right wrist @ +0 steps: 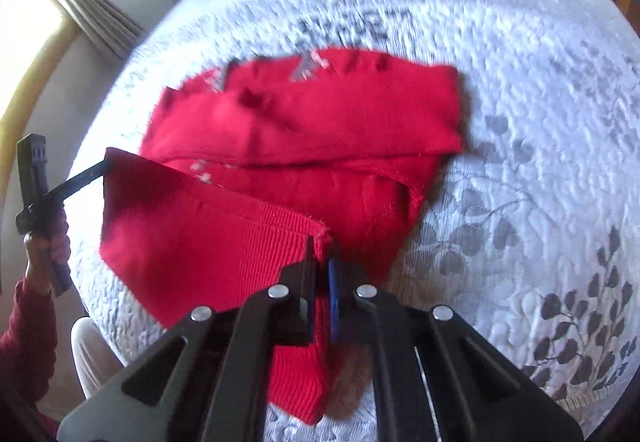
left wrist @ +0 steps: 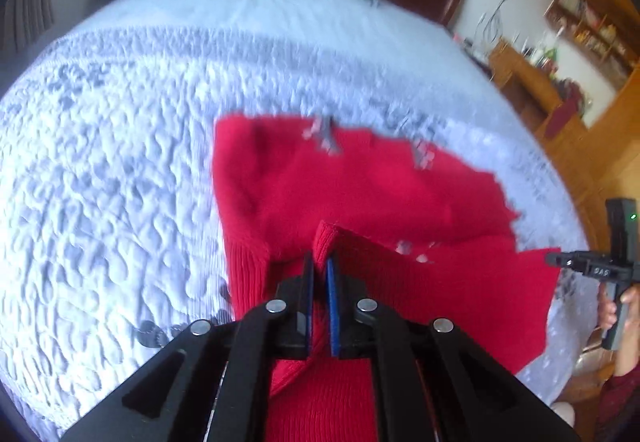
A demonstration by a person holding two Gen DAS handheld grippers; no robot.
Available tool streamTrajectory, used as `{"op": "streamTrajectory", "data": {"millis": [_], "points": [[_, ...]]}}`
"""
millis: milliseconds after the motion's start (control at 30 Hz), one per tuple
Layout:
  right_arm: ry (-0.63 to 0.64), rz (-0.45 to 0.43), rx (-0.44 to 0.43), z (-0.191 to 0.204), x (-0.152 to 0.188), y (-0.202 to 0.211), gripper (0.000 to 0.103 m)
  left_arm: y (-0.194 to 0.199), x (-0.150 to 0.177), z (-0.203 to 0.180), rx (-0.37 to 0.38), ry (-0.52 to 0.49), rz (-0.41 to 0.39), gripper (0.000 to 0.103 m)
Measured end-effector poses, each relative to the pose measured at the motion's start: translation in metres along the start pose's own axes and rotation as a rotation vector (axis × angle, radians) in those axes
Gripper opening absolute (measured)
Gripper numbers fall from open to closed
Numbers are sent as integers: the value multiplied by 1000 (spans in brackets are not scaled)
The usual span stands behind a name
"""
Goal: Fold small clothes
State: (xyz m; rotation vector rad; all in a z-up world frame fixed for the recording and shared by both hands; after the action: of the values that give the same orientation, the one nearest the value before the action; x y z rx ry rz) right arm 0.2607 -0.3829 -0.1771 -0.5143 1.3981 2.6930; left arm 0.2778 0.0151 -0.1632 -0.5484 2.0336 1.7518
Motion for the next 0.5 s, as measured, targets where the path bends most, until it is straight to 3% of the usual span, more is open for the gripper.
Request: {"op": "streamTrajectory", "data": {"millis": [133,267,400,500], "points": [[11,-75,-20,11,-18,25,3,24,-28,1,44,35,-67,5],[-2,-143,3,7,-67,44,3,19,-78,-5,33,52,-115,5],[-40,-149,50,-13,-119,37,3,-15,-128,-2,-17,79,-126,5],[-91,-126,79,-36,-154,11,3,-57,-149,2,-51,86,-89,5]]}}
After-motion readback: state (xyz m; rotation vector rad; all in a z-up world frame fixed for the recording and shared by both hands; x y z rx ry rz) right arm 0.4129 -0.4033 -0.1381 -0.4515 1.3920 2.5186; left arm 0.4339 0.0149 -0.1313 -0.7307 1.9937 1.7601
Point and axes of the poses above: each gripper's, at about its wrist camera, not at the fingertips, and y roughly against the way its jaws point, z to its left, x to its underside, the point moved 7 cm from there along -y, roughly the way its jaws point, and after that the axes turned 13 degrees about -x, right-handed, at the moved point
